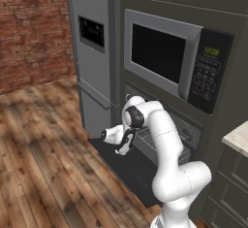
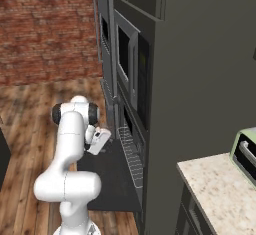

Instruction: Place the fish on the rack of the oven, and slide the rack back inside. Close the oven door.

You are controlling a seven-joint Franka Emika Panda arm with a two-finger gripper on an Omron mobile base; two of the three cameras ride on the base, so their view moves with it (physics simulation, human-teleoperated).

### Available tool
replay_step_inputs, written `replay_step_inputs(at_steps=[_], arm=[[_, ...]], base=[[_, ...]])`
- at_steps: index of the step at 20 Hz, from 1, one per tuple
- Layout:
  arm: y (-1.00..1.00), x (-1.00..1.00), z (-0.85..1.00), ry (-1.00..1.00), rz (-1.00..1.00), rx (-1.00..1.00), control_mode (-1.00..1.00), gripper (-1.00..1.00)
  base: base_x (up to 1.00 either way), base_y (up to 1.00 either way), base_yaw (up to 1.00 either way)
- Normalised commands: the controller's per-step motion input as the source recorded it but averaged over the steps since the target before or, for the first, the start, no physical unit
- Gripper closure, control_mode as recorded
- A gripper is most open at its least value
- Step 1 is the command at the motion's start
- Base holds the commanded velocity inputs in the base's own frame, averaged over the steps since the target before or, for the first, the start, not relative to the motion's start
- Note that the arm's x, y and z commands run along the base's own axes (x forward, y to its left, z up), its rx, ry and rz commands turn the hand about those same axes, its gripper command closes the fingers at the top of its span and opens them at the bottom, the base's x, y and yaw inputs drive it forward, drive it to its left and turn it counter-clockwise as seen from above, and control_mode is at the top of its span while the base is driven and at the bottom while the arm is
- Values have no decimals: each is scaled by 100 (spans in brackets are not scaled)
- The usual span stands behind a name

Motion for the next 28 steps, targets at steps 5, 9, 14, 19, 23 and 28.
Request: replay_step_inputs(at_steps=[5,9,14,19,23,28], arm=[[93,-100,96,0,10,0,-100,-100],[97,-94,99,0,8,0,-100,-100],[100,-84,71,0,5,0,-100,-100],[100,-30,6,0,0,-9,-100,-100],[100,0,-28,-1,-2,-21,-100,-100],[91,0,-67,-11,-7,-35,-100,-100]], base=[[0,0,0],[0,0,0],[0,0,0],[0,0,0],[0,0,0],[0,0,0]])
